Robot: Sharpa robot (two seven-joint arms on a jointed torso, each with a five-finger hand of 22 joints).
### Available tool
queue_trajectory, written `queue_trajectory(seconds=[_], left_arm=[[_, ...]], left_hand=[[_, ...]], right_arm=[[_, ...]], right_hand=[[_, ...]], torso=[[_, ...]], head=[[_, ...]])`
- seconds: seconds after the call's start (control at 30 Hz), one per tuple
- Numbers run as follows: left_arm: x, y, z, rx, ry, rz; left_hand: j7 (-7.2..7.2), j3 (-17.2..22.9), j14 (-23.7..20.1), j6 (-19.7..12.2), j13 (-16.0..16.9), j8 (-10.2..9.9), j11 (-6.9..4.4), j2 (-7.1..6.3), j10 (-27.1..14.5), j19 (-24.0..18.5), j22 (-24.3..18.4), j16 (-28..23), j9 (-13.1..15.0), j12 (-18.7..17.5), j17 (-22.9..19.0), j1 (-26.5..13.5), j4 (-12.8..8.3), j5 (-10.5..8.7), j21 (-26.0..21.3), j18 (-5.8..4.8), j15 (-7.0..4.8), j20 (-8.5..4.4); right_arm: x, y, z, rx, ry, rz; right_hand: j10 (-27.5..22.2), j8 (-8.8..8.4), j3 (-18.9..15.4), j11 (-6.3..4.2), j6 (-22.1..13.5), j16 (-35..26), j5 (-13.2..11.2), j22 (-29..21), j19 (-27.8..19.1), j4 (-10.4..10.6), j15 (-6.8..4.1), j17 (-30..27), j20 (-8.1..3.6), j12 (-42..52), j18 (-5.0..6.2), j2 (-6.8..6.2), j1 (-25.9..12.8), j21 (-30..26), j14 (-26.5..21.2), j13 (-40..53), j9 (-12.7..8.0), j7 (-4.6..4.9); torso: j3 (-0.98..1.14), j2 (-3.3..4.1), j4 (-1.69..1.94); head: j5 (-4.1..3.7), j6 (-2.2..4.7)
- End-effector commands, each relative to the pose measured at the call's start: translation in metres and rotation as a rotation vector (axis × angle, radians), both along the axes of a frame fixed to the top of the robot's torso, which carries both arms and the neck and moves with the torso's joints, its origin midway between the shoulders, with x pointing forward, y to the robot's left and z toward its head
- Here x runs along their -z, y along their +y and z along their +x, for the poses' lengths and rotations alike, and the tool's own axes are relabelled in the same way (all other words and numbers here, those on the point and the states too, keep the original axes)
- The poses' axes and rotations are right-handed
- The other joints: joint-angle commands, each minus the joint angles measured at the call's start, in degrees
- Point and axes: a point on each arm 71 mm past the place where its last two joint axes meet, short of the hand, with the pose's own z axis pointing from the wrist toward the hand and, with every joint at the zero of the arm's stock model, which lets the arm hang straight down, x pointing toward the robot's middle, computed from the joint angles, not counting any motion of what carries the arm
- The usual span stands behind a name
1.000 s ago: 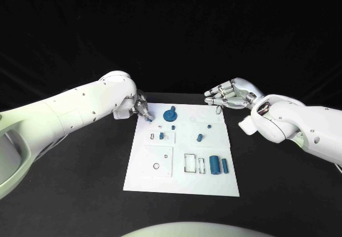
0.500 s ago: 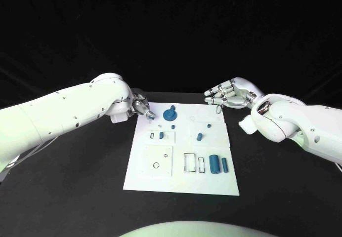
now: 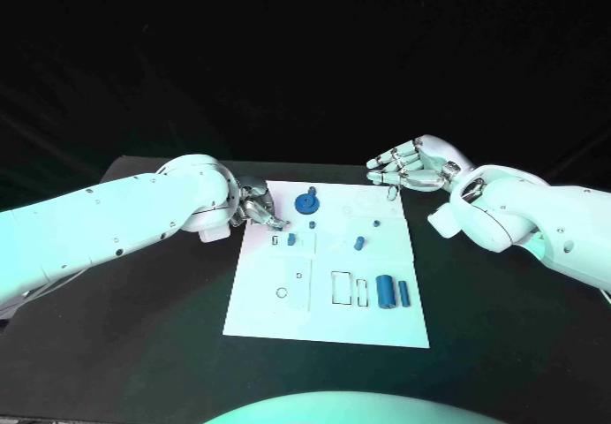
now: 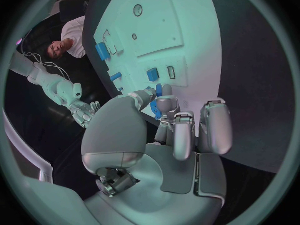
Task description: Assemble the parts on the task board
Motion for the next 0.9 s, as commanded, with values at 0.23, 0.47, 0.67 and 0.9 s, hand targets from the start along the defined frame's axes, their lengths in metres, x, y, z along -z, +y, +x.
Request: queue_trajectory(seconds=[0.23, 0.47, 0.67, 0.9], left_arm=[[0.009, 0.0, -0.006, 0.037, 0.021, 0.053], [0.014, 0.001, -0.007, 0.035, 0.051, 0.082], [0.017, 0.003, -0.008, 0.039, 0.083, 0.113], [0.019, 0.004, -0.007, 0.026, 0.092, 0.132]], left_hand=[[-0.28, 8.8, 5.94, 0.43, 0.0, 0.34, 0.06, 0.15, 0.52, 0.06, 1.47, 0.14, -0.13, 0.19, 15.07, -0.71, -8.16, 0.34, -0.34, 0.29, -0.27, -0.08], [-0.34, 9.17, 5.94, 0.59, 0.22, 0.46, 0.02, 0.28, 0.76, 0.12, 1.64, 0.14, -0.24, 0.41, 15.07, -1.42, -8.23, 0.31, -0.24, 0.25, -0.3, -0.1], [-0.39, 9.33, 5.94, 0.67, 0.41, 0.52, -0.02, 0.3, 0.92, 0.16, 1.72, 0.14, -0.3, 0.6, 15.07, -1.76, -8.33, 0.3, -0.19, 0.23, -0.32, -0.12], [-0.43, 9.45, 5.94, 0.81, 0.69, 0.59, -0.05, 0.4, 1.15, 0.22, 1.85, 0.14, -0.38, 0.86, 15.07, -2.21, -8.38, 0.28, -0.1, 0.2, -0.34, -0.13]], right_arm=[[0.0, 0.001, -0.001, -0.01, -0.006, 0.001], [0.001, 0.002, -0.001, -0.011, -0.006, 0.001], [0.001, 0.002, -0.001, -0.012, -0.005, 0.001], [0.001, 0.002, -0.001, -0.014, -0.005, 0.002]], right_hand=[[-0.16, -0.22, -0.09, 0.31, -0.09, -0.42, 0.44, -0.1, 0.47, 0.05, 0.13, 0.11, 0.05, -0.34, 0.33, 0.4, -0.17, -0.41, 0.05, -0.09, 0.07, 0.26], [-0.18, -0.22, -0.2, 0.33, -0.08, -0.48, 0.59, -0.14, 0.48, 0.09, 0.14, 0.13, 0.06, -0.36, 0.33, 0.27, -0.27, -0.48, 0.04, -0.13, 0.07, 0.27], [-0.18, -0.21, -0.22, 0.32, -0.07, -0.51, 0.63, -0.16, 0.48, 0.09, 0.14, 0.14, 0.06, -0.36, 0.33, 0.25, -0.27, -0.5, 0.04, -0.14, 0.07, 0.27], [-0.17, -0.19, -0.21, 0.31, -0.04, -0.53, 0.67, -0.17, 0.49, 0.08, 0.14, 0.15, 0.06, -0.36, 0.34, 0.26, -0.25, -0.52, 0.04, -0.15, 0.08, 0.25]], torso=[[-0.05, 0.06, 0.09], [-0.01, 0.05, 0.04], [-0.01, 0.0, 0.05], [0.03, -0.12, 0.21]], head=[[0.1, -0.1], [0.42, -0.48], [0.45, -0.76], [0.42, -0.87]])
